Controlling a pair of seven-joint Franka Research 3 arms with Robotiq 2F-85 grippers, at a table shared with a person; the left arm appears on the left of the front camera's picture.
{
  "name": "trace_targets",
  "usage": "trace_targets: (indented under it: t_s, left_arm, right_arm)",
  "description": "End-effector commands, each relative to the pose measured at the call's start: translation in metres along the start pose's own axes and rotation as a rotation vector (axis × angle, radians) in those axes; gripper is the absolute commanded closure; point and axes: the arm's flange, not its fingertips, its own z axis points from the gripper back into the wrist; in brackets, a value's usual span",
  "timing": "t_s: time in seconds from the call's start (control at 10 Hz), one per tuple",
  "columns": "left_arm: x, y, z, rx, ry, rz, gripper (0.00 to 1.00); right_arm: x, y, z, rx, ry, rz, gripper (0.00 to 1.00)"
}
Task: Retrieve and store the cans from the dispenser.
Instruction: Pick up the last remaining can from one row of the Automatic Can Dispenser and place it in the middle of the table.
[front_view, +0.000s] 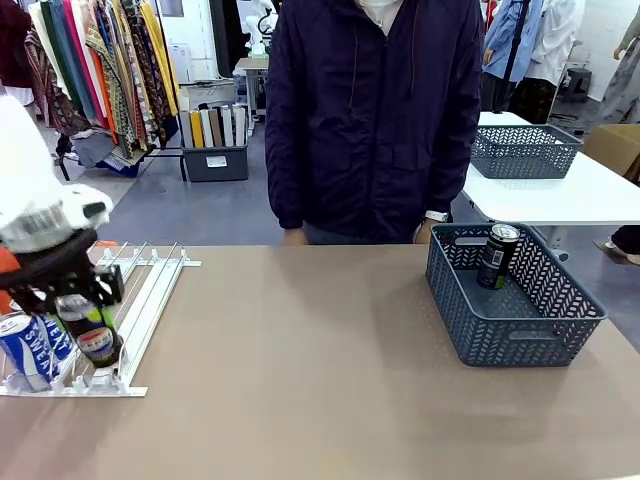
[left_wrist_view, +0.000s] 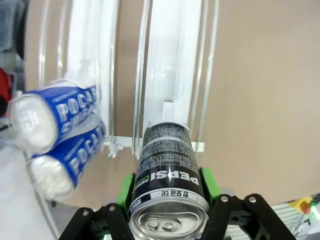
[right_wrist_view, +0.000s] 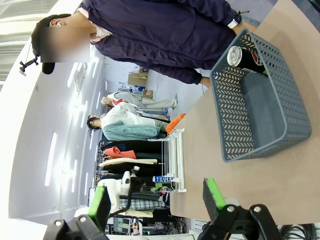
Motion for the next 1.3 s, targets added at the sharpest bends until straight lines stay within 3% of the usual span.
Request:
trace_targets:
  t_s: [0.0, 0.2, 0.4, 0.5, 0.6, 0.7, 1.1, 1.2]
  left_arm:
    - [-0.027, 0.012, 0.095, -0.083, -0.181, -0.006, 1.0]
    - [-0.06, 0.029, 0.167, -0.103, -0.282, 0.009, 1.0]
    - [-0.086, 0.043, 0.198, -0.121, -0.362, 0.028, 1.0]
    - [-0.09, 0.05, 0.201, -0.144, -0.37, 0.055, 1.0]
    - [-0.088, 0.055, 0.199, -0.148, -0.316, 0.072, 1.0]
    - [-0.097, 0.043, 0.212, -0.119, -0.367, 0.05, 1.0]
    - [-0.097, 0.044, 0.206, -0.109, -0.351, 0.062, 1.0]
    - [-0.088, 0.033, 0.202, -0.207, -0.312, 0.019, 1.0]
  right_arm:
    - [0.002, 0.002, -0.002, 0.027, -0.012, 0.024, 0.0]
    - [0.002, 0.002, -0.002, 0.027, -0.012, 0.024, 0.0]
    - [0.002, 0.002, -0.002, 0.027, -0.012, 0.024, 0.0]
    - [0.002, 0.002, -0.002, 0.027, -0.012, 0.024, 0.0]
    - [0.002, 0.002, -0.002, 0.027, -0.012, 0.024, 0.0]
    - [0.002, 0.002, -0.002, 0.027, -0.012, 0.024, 0.0]
    - [0.002, 0.002, -0.002, 0.027, -0.012, 0.024, 0.0]
    - [0.002, 0.002, -0.002, 0.027, -0.012, 0.024, 0.0]
